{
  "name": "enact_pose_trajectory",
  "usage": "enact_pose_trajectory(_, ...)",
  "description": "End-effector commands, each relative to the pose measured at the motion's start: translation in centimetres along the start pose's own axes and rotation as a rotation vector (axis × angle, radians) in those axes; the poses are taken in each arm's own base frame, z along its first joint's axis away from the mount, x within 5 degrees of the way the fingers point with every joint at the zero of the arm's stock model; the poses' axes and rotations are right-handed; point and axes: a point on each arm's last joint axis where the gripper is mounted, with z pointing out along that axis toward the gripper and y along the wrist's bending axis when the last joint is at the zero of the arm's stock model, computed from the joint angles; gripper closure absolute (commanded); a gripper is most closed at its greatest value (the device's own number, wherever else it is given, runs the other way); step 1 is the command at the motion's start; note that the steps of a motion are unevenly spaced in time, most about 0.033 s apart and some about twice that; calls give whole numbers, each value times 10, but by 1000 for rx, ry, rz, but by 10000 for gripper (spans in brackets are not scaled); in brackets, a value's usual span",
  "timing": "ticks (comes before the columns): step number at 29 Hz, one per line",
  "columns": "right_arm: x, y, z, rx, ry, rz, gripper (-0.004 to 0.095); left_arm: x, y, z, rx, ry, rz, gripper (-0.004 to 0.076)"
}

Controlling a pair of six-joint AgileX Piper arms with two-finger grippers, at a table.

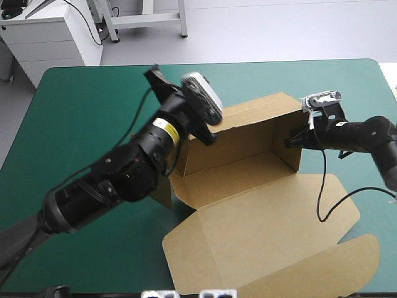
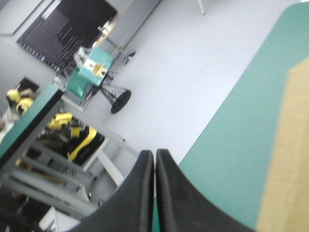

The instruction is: Fold the box

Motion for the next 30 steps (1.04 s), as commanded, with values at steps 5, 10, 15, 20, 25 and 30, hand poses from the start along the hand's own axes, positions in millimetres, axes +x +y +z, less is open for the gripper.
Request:
enact_pose_trajectory(5,-39,39,-42,-29,38,76,905,47,114,-23,-258,80,-331,726)
enact_pose_trajectory(10,-51,58,-50,-20,86,86,905,88,150,-31,-350,196,-492,726)
enact_pose_trajectory(15,-54,56,-36,-16,238,155,906,125,169,-39,-379,313,-646,726)
enact_pose_trajectory(20,-54,46,1,-36,353,195,907,155,169,-42,-336,419,-725,726)
enact_pose_trajectory(25,-47,33,38,-24,429,205,905,170,161,-41,-295,479,-759,726)
enact_pose_trajectory(30,-52,28,63,-24,352,129,894,169,161,-41,-287,468,-771,726)
